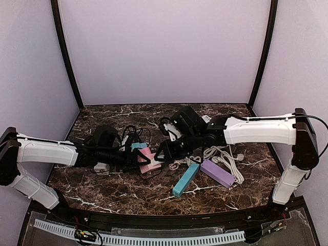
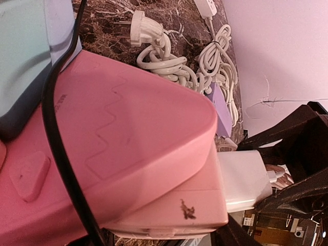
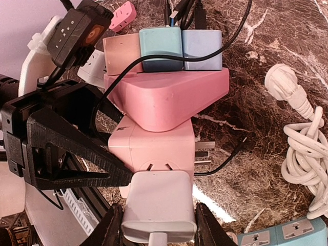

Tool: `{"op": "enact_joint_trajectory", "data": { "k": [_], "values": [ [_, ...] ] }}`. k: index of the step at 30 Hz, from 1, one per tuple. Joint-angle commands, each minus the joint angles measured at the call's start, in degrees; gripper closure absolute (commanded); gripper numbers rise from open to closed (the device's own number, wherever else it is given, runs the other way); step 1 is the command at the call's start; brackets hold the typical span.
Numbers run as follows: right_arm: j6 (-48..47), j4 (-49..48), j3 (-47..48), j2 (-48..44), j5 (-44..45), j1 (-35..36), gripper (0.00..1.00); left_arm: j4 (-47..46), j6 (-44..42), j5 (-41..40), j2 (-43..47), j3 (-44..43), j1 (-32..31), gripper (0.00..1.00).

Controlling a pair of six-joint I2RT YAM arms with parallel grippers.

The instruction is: Pull the plug off the socket

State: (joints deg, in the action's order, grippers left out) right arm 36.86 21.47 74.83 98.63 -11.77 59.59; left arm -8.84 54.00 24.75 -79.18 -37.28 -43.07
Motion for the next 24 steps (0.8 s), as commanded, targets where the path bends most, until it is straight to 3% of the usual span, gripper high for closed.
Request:
{"op": "enact_joint_trajectory", "data": {
  "k": [1,6,10,18,24],
  "values": [
    [-2.17,-4.81,1.31,0.51,-7.56,1.98,0.78,2.71,-1.05,-4.41,0.30,-0.78,0.01,0.58],
    [-4.68,0.01,2.61,0.69,-6.08,1.55,0.41,3.57,-3.43,-5.16,1.34,0.27,0.01,0.65],
    [-5.42,1.80,2.85,0.81,-6.13,0.40,0.24,2.72,-4.13,-4.88,2.18,1.65,0.02,0.66],
    [-4.95,1.96,3.63,3.99,-5.53,-0.22,0.15,1.75,-4.08,-4.76,3.38,2.89,0.07,0.69],
    [-4.68,1.90,3.13,5.07,-4.67,-0.63,0.17,1.56,-4.07,-4.75,4.09,3.08,0.01,0.71]
  ]
}}
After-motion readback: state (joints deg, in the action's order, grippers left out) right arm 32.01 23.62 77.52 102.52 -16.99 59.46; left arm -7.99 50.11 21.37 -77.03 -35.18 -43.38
